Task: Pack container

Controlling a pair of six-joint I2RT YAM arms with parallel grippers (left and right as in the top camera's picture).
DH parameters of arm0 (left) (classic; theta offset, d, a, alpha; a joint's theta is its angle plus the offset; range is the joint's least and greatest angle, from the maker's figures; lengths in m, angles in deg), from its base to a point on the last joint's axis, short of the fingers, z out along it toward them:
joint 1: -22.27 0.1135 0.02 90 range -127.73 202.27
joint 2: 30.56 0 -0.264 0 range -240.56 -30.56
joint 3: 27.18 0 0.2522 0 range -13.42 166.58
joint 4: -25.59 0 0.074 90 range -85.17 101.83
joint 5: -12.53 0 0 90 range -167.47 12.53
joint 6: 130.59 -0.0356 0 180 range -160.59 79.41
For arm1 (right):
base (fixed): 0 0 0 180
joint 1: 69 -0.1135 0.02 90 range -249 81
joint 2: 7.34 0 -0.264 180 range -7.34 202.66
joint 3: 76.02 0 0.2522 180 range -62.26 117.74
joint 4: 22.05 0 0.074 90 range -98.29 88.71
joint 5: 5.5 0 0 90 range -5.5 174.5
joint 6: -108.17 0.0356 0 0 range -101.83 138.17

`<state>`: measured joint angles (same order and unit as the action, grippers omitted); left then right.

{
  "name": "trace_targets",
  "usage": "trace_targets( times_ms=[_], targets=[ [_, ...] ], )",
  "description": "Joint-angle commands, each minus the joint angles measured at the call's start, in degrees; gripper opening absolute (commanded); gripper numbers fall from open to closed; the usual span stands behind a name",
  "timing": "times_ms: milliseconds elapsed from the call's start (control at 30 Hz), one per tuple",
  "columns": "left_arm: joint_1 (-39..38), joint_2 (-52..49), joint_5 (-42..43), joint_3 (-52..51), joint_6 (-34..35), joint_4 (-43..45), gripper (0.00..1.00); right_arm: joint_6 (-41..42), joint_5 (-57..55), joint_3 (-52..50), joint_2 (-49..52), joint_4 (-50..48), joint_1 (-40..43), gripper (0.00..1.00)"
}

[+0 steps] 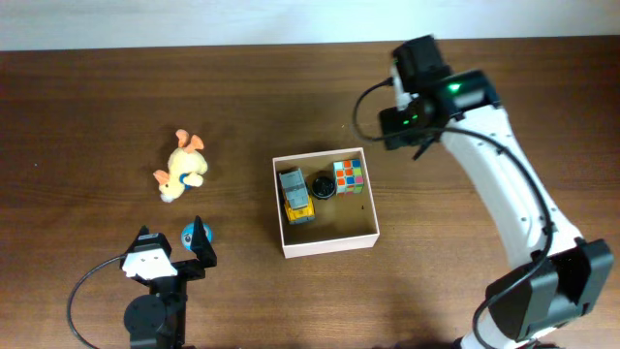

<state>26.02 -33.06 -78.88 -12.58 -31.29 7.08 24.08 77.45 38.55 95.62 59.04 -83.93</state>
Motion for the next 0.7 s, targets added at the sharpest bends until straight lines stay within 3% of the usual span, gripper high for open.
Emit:
trace_targets(
  times_ms=[0, 200, 667],
  targets=[
    [0.3, 0.4, 0.8, -0.3, 0.3, 0.0, 0.99, 0.5, -0.7, -0.3, -0.2, 0.0, 4.4, 0.67],
    [0.3, 0.4, 0.8, -0.3, 0.3, 0.0, 0.99, 0.5, 0.1, -7.0, 1.5, -2.1, 7.1, 0.68],
    [0.3, 0.4, 0.8, -0.3, 0.3, 0.0, 0.99, 1.6, 4.5, -23.3, 2.3, -13.8, 6.3, 0.84]
  ],
)
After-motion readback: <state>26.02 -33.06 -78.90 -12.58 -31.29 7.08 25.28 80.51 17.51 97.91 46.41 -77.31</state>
